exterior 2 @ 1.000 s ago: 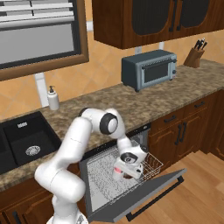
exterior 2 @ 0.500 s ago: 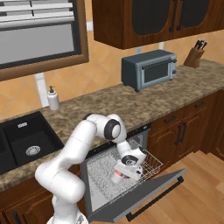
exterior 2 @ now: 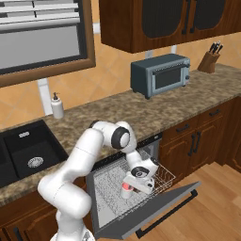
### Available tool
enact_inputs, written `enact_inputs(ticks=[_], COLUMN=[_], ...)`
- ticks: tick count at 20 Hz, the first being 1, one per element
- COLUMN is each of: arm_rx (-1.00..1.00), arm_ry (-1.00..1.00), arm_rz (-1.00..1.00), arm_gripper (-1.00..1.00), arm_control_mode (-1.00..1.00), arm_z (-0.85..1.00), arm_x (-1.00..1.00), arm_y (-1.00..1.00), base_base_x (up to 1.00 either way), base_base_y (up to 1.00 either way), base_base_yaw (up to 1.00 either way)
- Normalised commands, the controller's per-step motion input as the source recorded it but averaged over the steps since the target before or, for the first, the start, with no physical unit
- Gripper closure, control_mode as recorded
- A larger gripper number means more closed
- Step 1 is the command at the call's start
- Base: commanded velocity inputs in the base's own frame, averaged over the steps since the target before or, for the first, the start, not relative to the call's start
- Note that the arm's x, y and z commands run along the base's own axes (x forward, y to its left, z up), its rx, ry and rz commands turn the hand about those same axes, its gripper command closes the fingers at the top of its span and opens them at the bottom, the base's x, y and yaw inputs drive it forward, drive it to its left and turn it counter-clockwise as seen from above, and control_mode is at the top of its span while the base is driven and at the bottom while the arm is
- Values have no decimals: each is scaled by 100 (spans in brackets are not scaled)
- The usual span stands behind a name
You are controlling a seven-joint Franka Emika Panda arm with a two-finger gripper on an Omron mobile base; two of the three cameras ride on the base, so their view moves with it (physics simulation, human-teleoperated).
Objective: Pick up the cup and bowl from the counter, place them in the dishwasher, and close the dishwasher door.
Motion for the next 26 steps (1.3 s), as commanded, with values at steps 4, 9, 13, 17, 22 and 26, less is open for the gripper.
enact_inputs(ticks=[4, 9, 13, 17, 22, 26], arm_rx=[0, 1, 0, 0, 0, 8], arm_ry=[-9, 0, -5, -16, -10, 0], arm_rz=[0, 0, -4, -11, -29, -37], arm_gripper=[-100, -100, -100, -100, -100, -100], arm_control_mode=[-100, -100, -100, -100, -100, -100], arm_z=[89, 100, 100, 99, 66, 48], arm_x=[-46, -69, -100, -97, -71, -57], arm_y=[0, -8, -11, -21, -30, -55], base_base_x=[0, 0, 0, 0, 0, 0], base_base_y=[0, 0, 0, 0, 0, 0], base_base_yaw=[0, 0, 0, 0, 0, 0])
